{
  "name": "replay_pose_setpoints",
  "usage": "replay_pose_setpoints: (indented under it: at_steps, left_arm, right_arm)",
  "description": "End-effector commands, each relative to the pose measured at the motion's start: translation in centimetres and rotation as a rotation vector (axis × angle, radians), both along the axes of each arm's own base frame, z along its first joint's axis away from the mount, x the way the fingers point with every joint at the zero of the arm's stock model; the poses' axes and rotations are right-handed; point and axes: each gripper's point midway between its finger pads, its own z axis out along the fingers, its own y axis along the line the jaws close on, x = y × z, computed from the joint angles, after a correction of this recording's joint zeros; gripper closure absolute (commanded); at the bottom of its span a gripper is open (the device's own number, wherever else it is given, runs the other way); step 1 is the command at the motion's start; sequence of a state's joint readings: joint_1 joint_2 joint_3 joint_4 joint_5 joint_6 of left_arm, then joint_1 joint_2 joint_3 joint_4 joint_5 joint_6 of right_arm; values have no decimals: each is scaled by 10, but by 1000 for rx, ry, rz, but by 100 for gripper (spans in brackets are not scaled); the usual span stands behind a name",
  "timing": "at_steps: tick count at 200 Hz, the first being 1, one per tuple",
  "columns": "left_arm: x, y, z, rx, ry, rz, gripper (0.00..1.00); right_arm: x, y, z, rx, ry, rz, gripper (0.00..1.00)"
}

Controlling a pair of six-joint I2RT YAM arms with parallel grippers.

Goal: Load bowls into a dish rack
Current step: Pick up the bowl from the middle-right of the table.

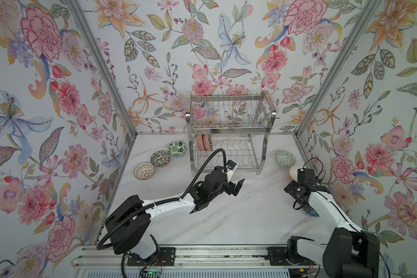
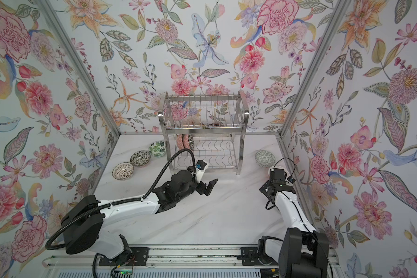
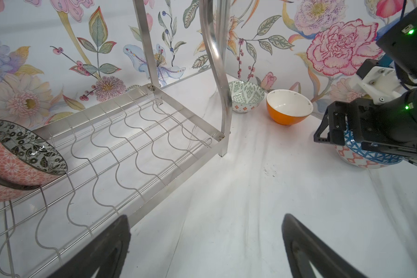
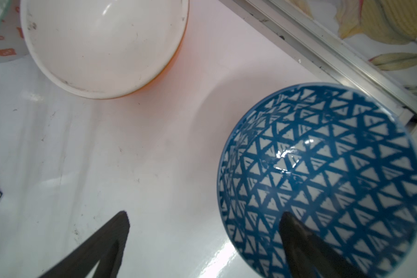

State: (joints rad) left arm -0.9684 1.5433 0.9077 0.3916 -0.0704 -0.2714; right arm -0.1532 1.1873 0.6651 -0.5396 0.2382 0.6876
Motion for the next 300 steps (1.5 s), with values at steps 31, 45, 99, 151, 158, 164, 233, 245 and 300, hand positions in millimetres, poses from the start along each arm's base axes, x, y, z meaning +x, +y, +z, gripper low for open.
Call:
replay_pose_setpoints:
  at_steps: [31,45,99,151,158,164,233,245,300]
  left_arm:
    - [5,-14,3,23,-47,-30,1]
    - [5,-14,0,36,-50,-31,1]
    - [9,-12,-1,76,-80,-24,1]
    - [13,-15,-5,99,-79,-22,1]
    - [13,-15,-5,101,-80,-22,1]
    - [13,-15,-5,104,-81,-22,1]
    - [14,-10,-7,137,-106,-10,1]
    - [15,-8,-7,150,-113,-3,1]
    - [17,7,-10,193,-133,44,1]
  right_arm:
    - [4,-5,-13,68,-50,-8,1]
    - [4,-6,-14,67,-60,-1,1]
    - [6,-8,-18,53,-83,8,16]
    - [7,-6,-25,77,-89,25,43]
    - [8,-5,-25,80,-95,26,46]
    - [8,-5,-25,82,-99,27,49]
    - [10,7,-20,139,-164,44,61]
    - [12,12,-18,157,-188,50,66]
    - [24,51,-6,174,-258,172,76]
